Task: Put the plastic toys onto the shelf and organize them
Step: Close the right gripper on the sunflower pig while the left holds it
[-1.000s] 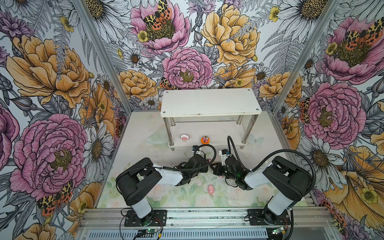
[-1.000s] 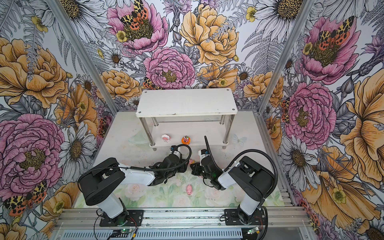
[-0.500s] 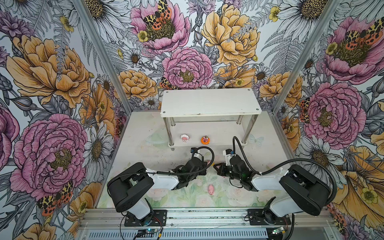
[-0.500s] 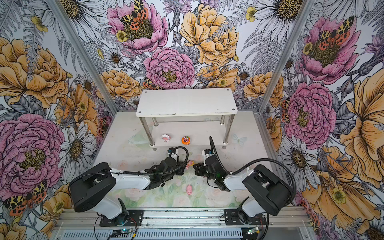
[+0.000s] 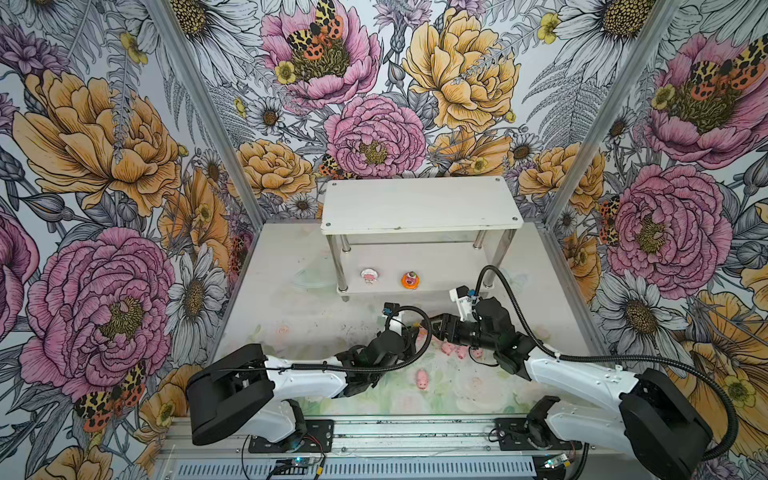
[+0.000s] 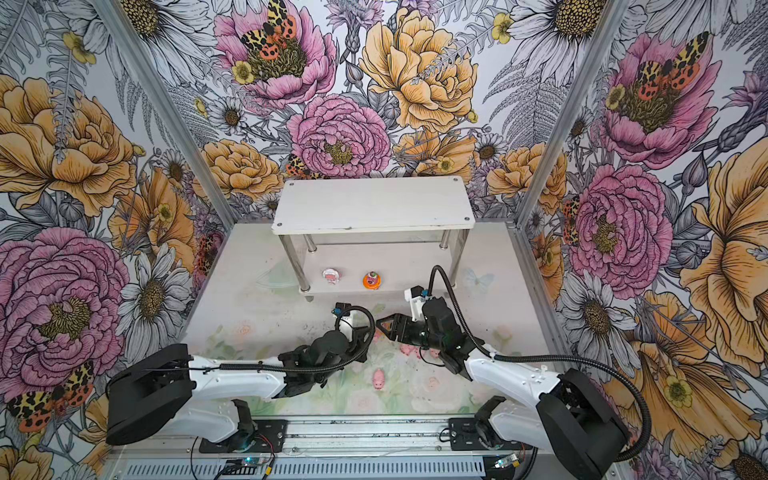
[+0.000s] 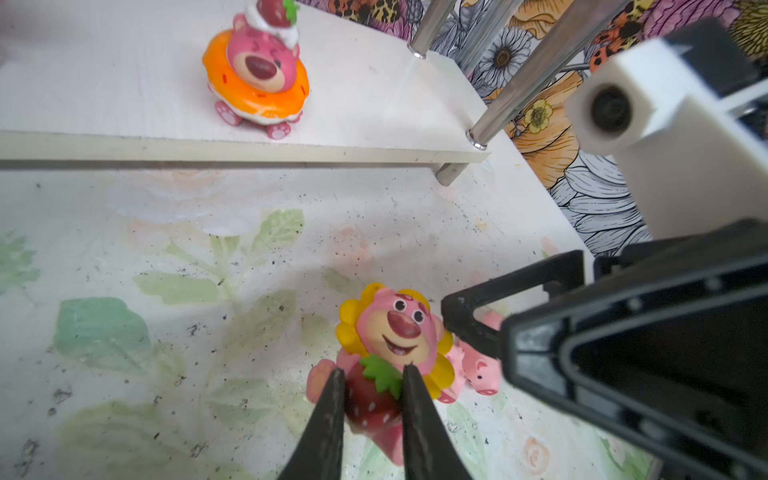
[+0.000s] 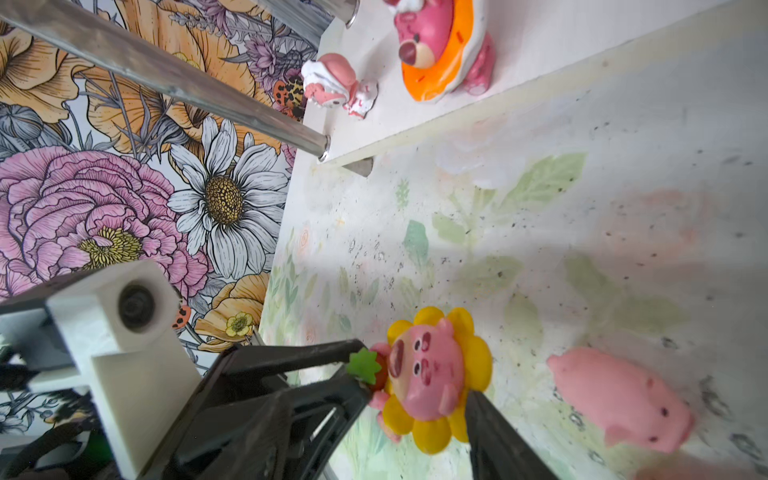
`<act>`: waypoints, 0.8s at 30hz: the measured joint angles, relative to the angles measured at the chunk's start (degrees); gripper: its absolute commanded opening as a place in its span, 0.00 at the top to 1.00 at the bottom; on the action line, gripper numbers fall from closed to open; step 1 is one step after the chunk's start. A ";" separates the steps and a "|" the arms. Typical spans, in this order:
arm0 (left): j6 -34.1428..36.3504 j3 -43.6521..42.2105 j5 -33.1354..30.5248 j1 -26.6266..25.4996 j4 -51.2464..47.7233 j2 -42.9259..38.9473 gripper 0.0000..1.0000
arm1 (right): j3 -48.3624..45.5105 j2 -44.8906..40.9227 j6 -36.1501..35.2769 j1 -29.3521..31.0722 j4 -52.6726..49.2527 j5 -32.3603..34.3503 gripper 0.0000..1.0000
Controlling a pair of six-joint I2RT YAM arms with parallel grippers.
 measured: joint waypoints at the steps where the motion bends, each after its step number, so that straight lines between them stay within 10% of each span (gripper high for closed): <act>1: 0.37 -0.22 -0.72 -0.22 -0.07 -0.72 0.90 | 0.00 0.24 0.72 0.00 0.00 -0.22 0.28; 15: 2.78 -0.92 -5.88 -1.66 -0.70 -6.23 0.91 | 0.00 2.54 8.79 0.00 6.01 -1.51 0.28; 24: 3.30 -0.92 -6.25 -2.69 -0.74 -5.64 0.90 | 0.31 6.75 11.39 0.46 11.78 -2.25 0.51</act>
